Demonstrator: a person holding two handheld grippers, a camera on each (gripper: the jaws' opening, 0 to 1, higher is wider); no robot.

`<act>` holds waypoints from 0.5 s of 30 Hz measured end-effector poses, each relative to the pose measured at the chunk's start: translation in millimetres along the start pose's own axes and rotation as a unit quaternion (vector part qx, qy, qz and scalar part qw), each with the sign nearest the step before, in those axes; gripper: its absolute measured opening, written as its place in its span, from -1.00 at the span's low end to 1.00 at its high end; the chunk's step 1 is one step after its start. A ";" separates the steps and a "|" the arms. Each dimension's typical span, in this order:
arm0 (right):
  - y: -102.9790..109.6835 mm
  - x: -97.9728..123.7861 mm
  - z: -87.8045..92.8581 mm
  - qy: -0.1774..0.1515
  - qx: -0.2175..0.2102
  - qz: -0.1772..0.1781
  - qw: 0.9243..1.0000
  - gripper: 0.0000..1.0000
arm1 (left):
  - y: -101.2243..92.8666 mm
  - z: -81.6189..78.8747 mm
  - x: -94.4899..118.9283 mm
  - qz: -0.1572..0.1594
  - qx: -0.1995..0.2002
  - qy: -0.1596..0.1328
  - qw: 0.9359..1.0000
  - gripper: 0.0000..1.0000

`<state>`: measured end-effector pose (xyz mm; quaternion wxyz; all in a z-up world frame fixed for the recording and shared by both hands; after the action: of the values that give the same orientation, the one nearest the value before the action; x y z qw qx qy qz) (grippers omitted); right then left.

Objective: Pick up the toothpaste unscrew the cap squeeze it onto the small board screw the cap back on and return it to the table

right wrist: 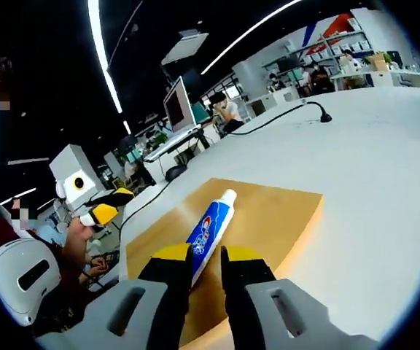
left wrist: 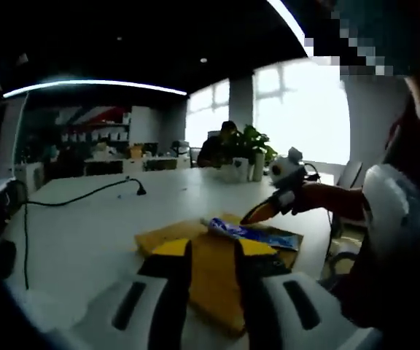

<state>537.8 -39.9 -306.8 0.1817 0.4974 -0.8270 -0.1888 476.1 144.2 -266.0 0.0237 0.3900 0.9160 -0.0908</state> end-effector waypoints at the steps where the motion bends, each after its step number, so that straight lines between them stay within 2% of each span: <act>1: 2.0 0.5 0.5 0.000 0.000 0.000 1.000 -0.69 | -3.8 1.2 -5.4 0.012 0.017 0.003 1.000 -0.50; 4: 7.0 2.1 1.5 -0.003 0.004 -0.003 1.000 -0.65 | -6.5 1.0 -20.6 0.023 0.067 0.003 0.997 -0.49; 6: 9.8 2.2 3.7 -0.002 0.008 -0.007 1.000 -0.60 | -6.3 0.4 -29.7 0.027 0.084 0.001 0.996 -0.48; 10: 13.6 4.5 12.5 0.005 0.018 -0.016 1.000 -0.55 | -5.2 5.6 -44.0 0.026 0.086 0.016 0.996 -0.46; 15: 22.4 8.9 15.2 -0.015 0.001 -0.032 0.999 -0.52 | -3.1 15.4 -56.5 0.022 0.090 0.045 0.995 -0.47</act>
<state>509.6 -36.1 -307.8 0.1627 0.5212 -0.8134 -0.2005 512.7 99.1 -274.2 -0.0505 0.4147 0.8952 -0.1552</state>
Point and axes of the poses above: the point that each gripper's makers call its tool centre point, and the gripper's own axes: x roughly backward along the fingers, y roughly to its left, z roughly out of its underside, the point moved 4 cm from there along x, roughly backward along the fingers, and after that the axes turned 14 degrees about -y, right-handed, at the moved point
